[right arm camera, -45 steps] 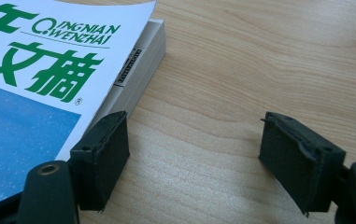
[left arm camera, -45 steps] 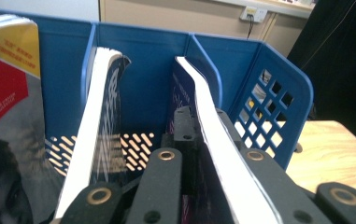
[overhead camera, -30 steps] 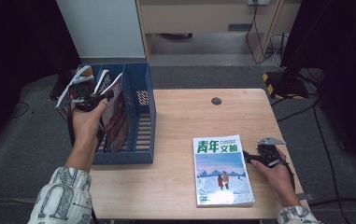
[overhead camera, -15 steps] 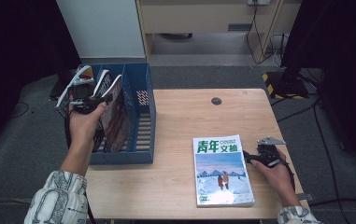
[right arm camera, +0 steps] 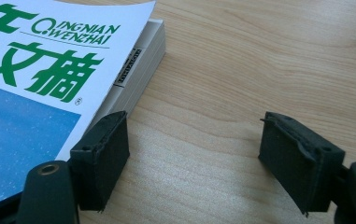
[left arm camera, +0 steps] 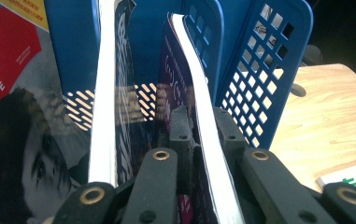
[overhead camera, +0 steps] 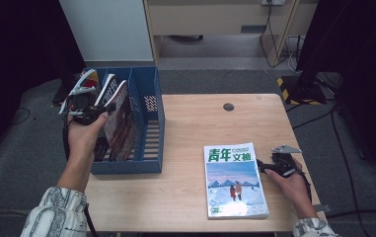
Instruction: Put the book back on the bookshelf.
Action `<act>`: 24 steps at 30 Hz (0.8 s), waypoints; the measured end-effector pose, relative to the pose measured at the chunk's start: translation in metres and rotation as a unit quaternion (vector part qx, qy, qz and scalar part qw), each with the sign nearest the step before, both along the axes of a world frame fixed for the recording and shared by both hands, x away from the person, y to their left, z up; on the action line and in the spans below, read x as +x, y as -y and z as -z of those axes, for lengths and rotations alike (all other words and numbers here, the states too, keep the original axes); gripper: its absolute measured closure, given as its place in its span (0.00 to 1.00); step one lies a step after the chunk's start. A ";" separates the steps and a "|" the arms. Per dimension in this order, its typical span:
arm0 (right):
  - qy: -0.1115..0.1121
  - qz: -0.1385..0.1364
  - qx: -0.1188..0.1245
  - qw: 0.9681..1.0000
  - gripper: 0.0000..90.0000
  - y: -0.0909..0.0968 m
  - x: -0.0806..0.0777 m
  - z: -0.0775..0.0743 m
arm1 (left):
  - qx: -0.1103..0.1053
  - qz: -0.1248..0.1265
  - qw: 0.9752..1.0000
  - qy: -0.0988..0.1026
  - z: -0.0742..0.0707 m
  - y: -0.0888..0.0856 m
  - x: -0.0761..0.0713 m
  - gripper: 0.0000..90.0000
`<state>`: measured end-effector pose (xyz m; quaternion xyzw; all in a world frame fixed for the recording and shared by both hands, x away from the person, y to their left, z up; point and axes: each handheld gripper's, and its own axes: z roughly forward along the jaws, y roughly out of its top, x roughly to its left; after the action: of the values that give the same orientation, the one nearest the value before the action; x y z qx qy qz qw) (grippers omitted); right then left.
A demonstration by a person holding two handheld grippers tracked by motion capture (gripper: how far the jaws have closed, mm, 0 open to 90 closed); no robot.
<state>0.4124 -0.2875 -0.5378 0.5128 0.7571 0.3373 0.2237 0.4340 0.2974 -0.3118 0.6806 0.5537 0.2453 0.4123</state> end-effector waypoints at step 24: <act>0.000 0.000 -0.001 1.000 0.27 0.000 0.000 0.000 | 0.008 0.022 1.000 -0.015 0.001 0.014 0.003 0.81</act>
<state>0.4123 -0.2875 -0.5378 0.5123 0.7576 0.3368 0.2239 0.4368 0.2830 -0.3124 0.6992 0.5431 0.2303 0.4038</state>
